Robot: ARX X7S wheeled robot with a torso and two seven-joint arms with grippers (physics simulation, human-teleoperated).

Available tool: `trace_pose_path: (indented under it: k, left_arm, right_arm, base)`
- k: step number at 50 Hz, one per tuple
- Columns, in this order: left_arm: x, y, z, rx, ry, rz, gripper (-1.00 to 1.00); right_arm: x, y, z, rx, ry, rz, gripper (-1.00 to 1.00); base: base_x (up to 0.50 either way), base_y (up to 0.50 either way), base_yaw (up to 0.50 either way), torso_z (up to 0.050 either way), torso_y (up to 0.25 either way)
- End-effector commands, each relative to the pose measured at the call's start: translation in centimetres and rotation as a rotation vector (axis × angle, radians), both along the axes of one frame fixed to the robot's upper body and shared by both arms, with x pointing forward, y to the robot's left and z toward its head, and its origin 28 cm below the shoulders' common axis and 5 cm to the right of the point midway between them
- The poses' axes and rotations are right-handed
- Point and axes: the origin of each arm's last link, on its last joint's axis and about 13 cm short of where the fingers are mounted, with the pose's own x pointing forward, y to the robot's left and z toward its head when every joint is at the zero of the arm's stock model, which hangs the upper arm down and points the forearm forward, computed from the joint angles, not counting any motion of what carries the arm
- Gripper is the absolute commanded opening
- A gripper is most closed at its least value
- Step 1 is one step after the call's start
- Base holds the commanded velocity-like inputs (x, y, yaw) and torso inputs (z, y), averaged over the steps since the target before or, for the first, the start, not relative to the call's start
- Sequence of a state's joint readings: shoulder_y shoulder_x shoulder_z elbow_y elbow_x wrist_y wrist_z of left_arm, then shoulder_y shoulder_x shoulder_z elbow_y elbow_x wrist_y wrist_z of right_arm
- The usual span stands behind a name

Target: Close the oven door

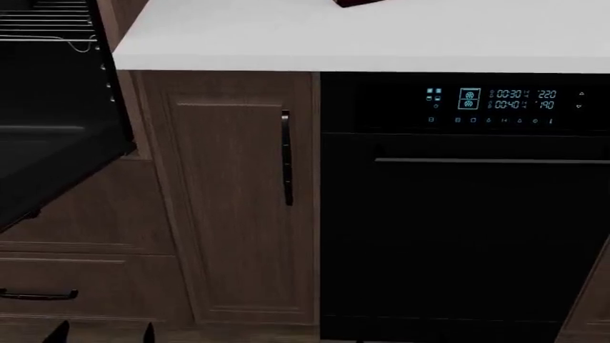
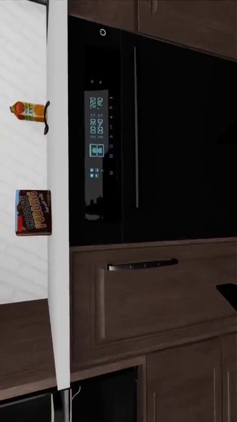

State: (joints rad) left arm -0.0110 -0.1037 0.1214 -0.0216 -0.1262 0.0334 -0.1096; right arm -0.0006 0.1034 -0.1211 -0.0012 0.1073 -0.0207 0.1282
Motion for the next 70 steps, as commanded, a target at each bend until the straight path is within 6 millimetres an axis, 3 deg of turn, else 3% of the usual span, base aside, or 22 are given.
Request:
trace_pose_path:
  k: [1,16,20,21,22,33,37,38,40,44,46,48,49,50,53,55,56,57,66,68,69,70]
  left_arm:
    - [0.0,0.0,-1.1,0.005,0.0,0.006,1.0]
    - [0.0,0.1,-0.2,0.018,0.008,0.021,1.0]
    - [0.0,0.1,-1.2,0.019,0.009,0.02,1.0]
    - [0.0,0.1,-0.2,0.019,0.009,0.02,1.0]
    - [0.0,0.1,-1.2,0.019,0.01,0.02,1.0]
    - [0.0,0.1,-1.4,0.02,0.01,0.014,1.0]
    - [0.0,0.1,1.2,0.021,0.011,0.015,1.0]
    - [0.0,0.1,-0.8,0.022,0.011,0.016,1.0]
    - [0.0,0.1,-1.3,0.023,0.013,0.017,1.0]
    - [0.0,0.1,-1.3,0.025,0.014,0.018,1.0]
    - [0.0,0.1,0.6,0.025,0.014,0.017,1.0]
    - [0.0,0.1,-1.0,0.026,0.015,0.016,1.0]
    - [0.1,0.1,0.9,0.026,0.015,0.016,1.0]
    - [0.0,0.1,-0.9,0.027,0.015,0.016,1.0]
    - [0.0,0.1,-1.3,0.027,0.015,0.015,1.0]
    - [0.0,0.1,1.1,0.027,0.016,0.014,1.0]
    - [0.0,0.1,-1.0,0.027,0.014,0.013,1.0]
    - [0.0,0.1,-1.2,0.028,0.016,0.013,1.0]
    - [0.0,0.1,-1.3,0.03,0.018,0.01,1.0]
    - [0.0,0.0,1.0,0.03,0.018,0.011,1.0]
    - [0.0,0.1,-1.1,0.029,0.017,0.01,1.0]
    - [0.0,0.1,-1.2,0.029,0.018,0.011,1.0]
  right_arm:
    - [0.0,0.0,0.1,0.0,-0.002,-0.002,1.0]
    - [0.0,0.0,0.1,0.0,0.0,-0.001,1.0]
    - [0.0,0.0,0.1,0.001,-0.002,-0.002,1.0]
    - [0.0,0.0,0.0,0.001,-0.002,-0.003,1.0]
    - [0.0,0.0,0.0,0.001,-0.002,-0.003,1.0]
    - [0.0,0.0,0.0,0.001,-0.001,-0.005,1.0]
    - [0.0,0.0,0.0,0.001,0.001,-0.005,1.0]
    - [0.0,0.0,0.0,0.001,0.0,-0.005,1.0]
    - [0.0,0.0,0.0,0.001,-0.001,-0.004,1.0]
    - [0.0,0.0,0.0,0.002,-0.001,-0.004,1.0]
    - [0.0,0.0,0.1,0.003,-0.002,-0.004,1.0]
    - [0.0,0.0,0.1,0.003,-0.003,-0.004,1.0]
    - [0.0,0.0,0.1,0.003,-0.003,-0.005,1.0]
    - [0.0,-0.1,0.1,0.004,-0.003,-0.005,1.0]
    - [0.0,-0.1,0.0,0.003,-0.001,-0.004,1.0]
    - [0.1,0.0,0.0,0.003,0.002,-0.004,1.0]
    - [0.1,0.0,0.0,0.003,0.003,-0.004,1.0]
    - [0.1,0.0,0.0,0.003,0.004,-0.004,1.0]
    - [0.0,0.0,0.0,0.003,0.006,-0.002,1.0]
    - [0.0,0.0,0.0,0.003,0.005,-0.002,1.0]
    - [0.0,0.0,0.0,0.004,0.004,-0.002,1.0]
    - [0.0,0.0,0.0,0.004,0.003,-0.002,1.0]
  base:
    - [0.0,0.0,0.0,0.0,0.0]
    - [0.0,0.0,0.0,-0.021,0.0]
    - [0.0,0.0,0.0,-0.033,0.0]
    - [0.0,0.0,0.0,-0.033,0.0]
    - [0.0,0.0,0.0,-0.033,0.0]
    - [0.0,0.0,0.0,-0.033,0.0]
    - [0.0,0.0,0.0,-0.033,0.0]
    - [0.0,0.0,0.0,-0.032,0.0]
    - [0.0,0.0,0.0,-0.032,0.0]
    - [0.0,0.0,0.0,-0.033,0.0]
    - [0.0,0.0,0.0,-0.033,0.0]
    - [0.0,0.0,0.0,-0.033,0.0]
    - [0.0,0.0,0.0,-0.032,0.0]
    - [0.0,0.0,0.0,-0.033,0.0]
    - [0.0,0.0,0.0,-0.033,0.0]
    - [0.0,0.0,0.0,-0.033,0.0]
    - [0.0,0.0,0.0,-0.032,0.0]
    - [0.0,0.0,0.0,-0.033,0.0]
    - [0.0,0.0,0.0,-0.033,0.0]
    - [0.0,0.0,0.0,-0.033,0.0]
    - [0.0,0.0,0.0,-0.033,0.0]
    - [0.0,0.0,0.0,-0.033,0.0]
